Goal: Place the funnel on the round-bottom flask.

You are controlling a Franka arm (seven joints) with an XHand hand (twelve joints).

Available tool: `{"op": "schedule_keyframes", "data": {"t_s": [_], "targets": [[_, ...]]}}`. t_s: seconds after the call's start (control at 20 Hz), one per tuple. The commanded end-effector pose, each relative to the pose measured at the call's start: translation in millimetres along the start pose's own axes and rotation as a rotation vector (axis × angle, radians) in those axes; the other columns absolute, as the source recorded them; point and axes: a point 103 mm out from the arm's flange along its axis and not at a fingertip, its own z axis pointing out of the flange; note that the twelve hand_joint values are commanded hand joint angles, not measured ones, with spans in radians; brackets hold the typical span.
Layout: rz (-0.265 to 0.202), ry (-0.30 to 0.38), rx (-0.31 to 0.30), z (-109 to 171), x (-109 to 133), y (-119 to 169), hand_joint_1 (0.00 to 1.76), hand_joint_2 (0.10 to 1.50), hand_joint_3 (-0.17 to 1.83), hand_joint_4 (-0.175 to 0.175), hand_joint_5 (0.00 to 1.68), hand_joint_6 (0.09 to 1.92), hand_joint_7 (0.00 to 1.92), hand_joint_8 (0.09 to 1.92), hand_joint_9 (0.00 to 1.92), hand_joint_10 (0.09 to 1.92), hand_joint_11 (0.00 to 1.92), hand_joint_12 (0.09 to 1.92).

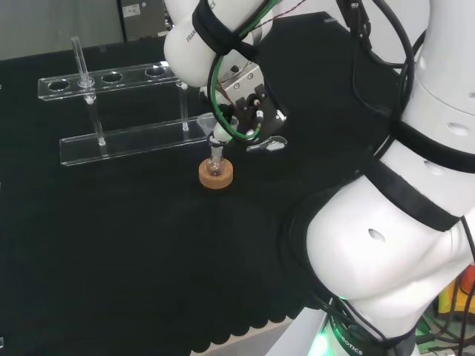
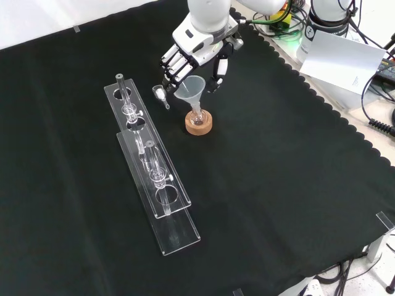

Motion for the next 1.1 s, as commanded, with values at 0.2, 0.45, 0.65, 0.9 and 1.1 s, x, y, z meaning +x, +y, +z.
{"op": "schedule_keyframes", "data": {"t_s": [0.2, 0.45, 0.65, 0.9, 1.1], "targets": [[0.010, -0.005, -0.003, 3.0, -1.2, -0.4, 0.72, 0.66, 0.52, -0.054, 0.26, 0.10, 0.05, 0.71, 0.37, 0.71, 0.19, 1.37], [0.022, 0.013, -0.003, 1.8, -6.9, -0.7, 0.70, 0.65, 0.51, -0.053, 0.25, 0.09, 0.02, 0.71, 0.33, 0.70, 0.16, 1.38], [0.015, 0.021, -0.004, 1.1, -7.7, -2.9, 0.69, 0.65, 0.51, -0.052, 0.25, 0.09, 0.01, 0.70, 0.32, 0.71, 0.16, 1.38], [0.001, 0.028, -0.004, 2.1, -5.9, -11.0, 0.68, 0.65, 0.51, -0.050, 0.29, 0.09, 0.01, 0.70, 0.31, 0.70, 0.15, 1.38], [-0.004, 0.043, 0.006, 6.7, -2.9, -12.7, 0.67, 0.66, 0.50, -0.044, 0.41, 0.11, 0.02, 0.71, 0.31, 0.71, 0.15, 1.38]]}}
